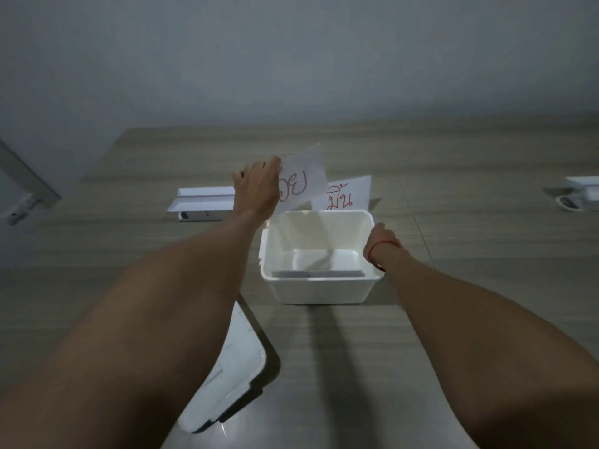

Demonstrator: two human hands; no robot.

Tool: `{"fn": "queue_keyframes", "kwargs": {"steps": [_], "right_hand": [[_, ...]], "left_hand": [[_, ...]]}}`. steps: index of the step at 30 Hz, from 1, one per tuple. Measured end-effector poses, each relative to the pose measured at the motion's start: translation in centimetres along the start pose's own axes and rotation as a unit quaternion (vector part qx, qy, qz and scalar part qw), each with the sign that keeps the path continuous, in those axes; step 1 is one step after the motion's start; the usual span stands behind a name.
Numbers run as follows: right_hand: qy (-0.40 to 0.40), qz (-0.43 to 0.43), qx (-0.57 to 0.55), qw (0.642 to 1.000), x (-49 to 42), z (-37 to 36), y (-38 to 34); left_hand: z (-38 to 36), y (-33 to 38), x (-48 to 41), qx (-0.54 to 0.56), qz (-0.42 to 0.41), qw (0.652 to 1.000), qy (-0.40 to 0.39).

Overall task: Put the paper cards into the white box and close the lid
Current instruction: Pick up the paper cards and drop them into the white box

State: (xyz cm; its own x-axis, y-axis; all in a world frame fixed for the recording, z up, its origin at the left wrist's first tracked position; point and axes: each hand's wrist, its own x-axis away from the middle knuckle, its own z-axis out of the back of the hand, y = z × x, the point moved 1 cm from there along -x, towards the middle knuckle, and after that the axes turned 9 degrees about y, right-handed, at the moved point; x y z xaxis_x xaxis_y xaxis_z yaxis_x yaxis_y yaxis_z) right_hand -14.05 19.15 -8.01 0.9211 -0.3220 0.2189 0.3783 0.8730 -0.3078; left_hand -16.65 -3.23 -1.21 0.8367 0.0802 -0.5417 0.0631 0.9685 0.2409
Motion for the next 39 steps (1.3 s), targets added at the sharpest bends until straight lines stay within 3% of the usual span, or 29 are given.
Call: {"fn": "queue_keyframes", "kwargs": {"steps": [4, 8, 14, 17, 19, 22, 25, 31, 39], "right_hand": [[0.000, 0.000, 0.001, 1.000, 1.7, 0.1, 1.1], [0.021, 0.000, -0.004, 1.000, 2.7, -0.1, 1.7], [0.041, -0.009, -0.014, 0.999, 3.2, -0.2, 1.9], [0.047, -0.006, -0.013, 0.999, 3.3, -0.3, 1.8], [0.048, -0.004, -0.017, 0.999, 3.2, -0.3, 1.7], [0.047, -0.002, -0.021, 0.999, 2.9, -0.3, 1.3], [0.045, 0.001, -0.023, 0.999, 2.2, -0.2, 0.7], [0.033, 0.013, -0.032, 0.999, -0.8, -0.1, -1.4], [0.134, 0.065, 0.023, 0.989, -6.9, 1.3, -4.0]], "left_hand": [[-0.4, 2.0, 2.5, 0.032, -0.035, 0.998, -0.043], [-2.0, 2.9, 5.7, 0.051, -0.038, 0.989, -0.134], [-4.2, 2.3, 11.1, 0.024, -0.035, 0.952, -0.303], [-4.8, 2.0, 12.1, 0.044, 0.005, 0.925, -0.378], [-4.7, 1.8, 12.1, 0.057, 0.032, 0.927, -0.370], [-4.3, 1.1, 11.1, 0.020, 0.036, 0.971, -0.236], [-4.7, -0.3, 9.8, 0.015, 0.102, 0.981, -0.164], [-8.0, -3.3, 7.5, 0.069, 0.291, 0.924, -0.238], [-10.8, -5.6, 3.1, 0.065, 0.306, 0.915, -0.255]]}}
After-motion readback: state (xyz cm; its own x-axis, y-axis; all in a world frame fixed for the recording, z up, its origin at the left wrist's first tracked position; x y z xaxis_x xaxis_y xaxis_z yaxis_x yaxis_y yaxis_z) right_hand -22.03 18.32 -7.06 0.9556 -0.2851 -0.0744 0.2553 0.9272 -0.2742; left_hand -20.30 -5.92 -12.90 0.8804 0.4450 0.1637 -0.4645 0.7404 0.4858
